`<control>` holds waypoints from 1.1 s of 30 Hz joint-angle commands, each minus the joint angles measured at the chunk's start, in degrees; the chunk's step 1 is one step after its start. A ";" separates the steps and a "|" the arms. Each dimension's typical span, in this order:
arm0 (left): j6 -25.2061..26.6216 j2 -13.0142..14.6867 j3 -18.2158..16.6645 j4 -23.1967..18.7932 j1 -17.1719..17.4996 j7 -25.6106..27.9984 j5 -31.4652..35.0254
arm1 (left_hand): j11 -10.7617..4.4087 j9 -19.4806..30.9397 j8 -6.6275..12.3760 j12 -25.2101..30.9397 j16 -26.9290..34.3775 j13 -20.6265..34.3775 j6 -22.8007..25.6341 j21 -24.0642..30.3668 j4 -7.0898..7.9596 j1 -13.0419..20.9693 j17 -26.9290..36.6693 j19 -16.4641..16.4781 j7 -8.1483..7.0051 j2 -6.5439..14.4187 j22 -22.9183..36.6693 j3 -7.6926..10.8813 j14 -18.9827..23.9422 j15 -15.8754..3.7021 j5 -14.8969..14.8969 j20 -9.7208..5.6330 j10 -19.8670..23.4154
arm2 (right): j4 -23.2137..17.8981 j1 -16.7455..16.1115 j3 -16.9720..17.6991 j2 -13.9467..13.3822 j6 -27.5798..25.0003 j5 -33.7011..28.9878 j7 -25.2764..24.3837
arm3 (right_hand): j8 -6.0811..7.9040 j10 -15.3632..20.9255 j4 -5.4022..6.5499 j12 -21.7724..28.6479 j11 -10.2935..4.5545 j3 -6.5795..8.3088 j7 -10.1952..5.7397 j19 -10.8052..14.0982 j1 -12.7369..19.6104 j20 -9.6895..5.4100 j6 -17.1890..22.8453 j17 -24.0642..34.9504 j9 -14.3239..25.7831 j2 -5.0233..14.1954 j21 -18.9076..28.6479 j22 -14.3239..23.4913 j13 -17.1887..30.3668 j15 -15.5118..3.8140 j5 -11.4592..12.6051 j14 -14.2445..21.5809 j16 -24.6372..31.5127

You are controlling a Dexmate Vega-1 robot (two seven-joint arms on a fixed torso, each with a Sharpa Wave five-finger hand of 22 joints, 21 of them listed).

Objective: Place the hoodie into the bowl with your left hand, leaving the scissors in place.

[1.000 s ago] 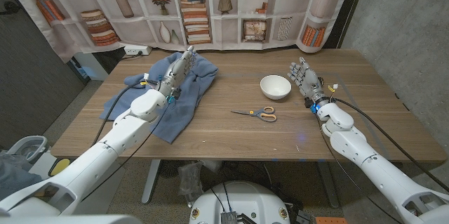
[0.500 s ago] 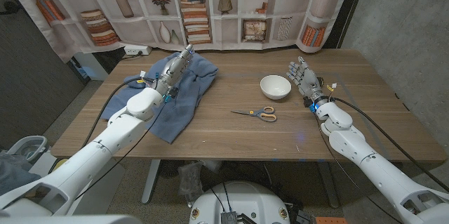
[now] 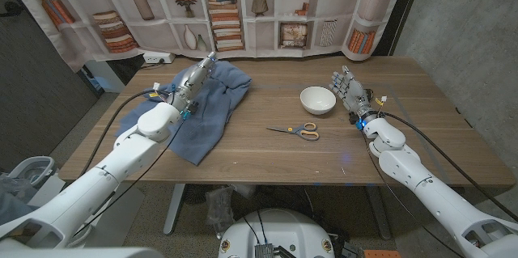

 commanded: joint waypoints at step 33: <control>0.32 3.14 -5.15 -6.51 3.95 6.14 5.98 | -0.44 0.31 0.39 0.43 0.14 0.11 1.03 0.30 -0.61 1.23 0.29 -0.53 0.09 0.41 0.25 -0.12 0.59 -0.07 0.21 -0.66 0.40 | -1.78 -0.81 0.53 -2.37 -0.74 -0.52 0.09 | -0.21 0.37 -0.57 0.07 0.39 -0.25 -0.04 0.91 0.29 -0.27 0.97 0.30 0.14 0.52 -0.08 0.20 0.11 0.32 0.12 0.50 0.12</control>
